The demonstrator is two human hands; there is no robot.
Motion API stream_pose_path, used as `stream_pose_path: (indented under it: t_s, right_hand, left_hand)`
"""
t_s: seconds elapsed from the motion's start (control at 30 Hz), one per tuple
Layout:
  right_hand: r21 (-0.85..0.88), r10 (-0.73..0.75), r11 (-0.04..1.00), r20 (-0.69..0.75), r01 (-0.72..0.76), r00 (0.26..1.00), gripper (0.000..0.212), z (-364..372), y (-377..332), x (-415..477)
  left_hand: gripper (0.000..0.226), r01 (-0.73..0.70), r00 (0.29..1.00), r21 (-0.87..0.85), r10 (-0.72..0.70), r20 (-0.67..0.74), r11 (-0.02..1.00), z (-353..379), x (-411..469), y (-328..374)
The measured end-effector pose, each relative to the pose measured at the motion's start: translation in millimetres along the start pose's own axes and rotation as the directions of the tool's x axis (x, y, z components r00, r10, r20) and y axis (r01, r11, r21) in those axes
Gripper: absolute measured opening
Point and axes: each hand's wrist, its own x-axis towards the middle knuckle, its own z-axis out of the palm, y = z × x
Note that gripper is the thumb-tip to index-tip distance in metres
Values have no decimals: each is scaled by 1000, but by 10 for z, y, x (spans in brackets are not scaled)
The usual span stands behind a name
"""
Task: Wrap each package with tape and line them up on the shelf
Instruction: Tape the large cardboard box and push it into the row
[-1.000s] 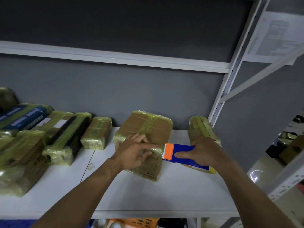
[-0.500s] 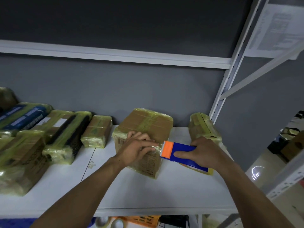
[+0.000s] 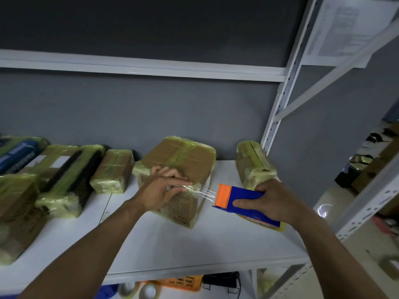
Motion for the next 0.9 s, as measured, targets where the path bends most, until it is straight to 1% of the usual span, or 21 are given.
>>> stream_pose_path:
  t_s: [0.17,0.3,0.4,0.47,0.57,0.67,0.73,0.8,0.9]
  right_hand:
    - [10,18,1000,11,-18,1000,67,-17,63,-28]
    - [-5,28,1000,2,-28,1000,66,-7,129,-24]
    - [-25,45,999,-3,-45,999,70,113,164,50]
    - [-48,76,996,-1,-76,997,70,218,170,108]
    - [-74,103,992,14,-102,995,67,364,146,232]
    - [-112,107,988,36,-102,994,68,495,97,371]
    - [-136,107,986,46,-100,993,69,569,59,446]
    - [-136,96,987,41,-90,995,69,630,29,502]
    - [-142,94,986,42,-87,995,71,703,-21,568]
  left_hand:
    - [28,17,1000,-35,-17,-6,999,-6,-2,-12]
    - [37,-3,1000,-38,2,-14,999,-21,8,10]
    - [31,-4,999,-38,2,-33,999,-10,-13,29]
    - [33,13,997,-58,-18,-75,998,11,-27,63]
    - [42,62,981,-99,-79,-175,993,109,-28,168]
    - [47,137,952,-58,-148,-269,989,248,-40,280]
    - [43,184,938,-16,-180,-295,983,316,-29,335]
    - [35,209,929,4,-197,-313,978,357,-9,367]
    - [30,240,913,-21,-233,-334,971,408,-10,393]
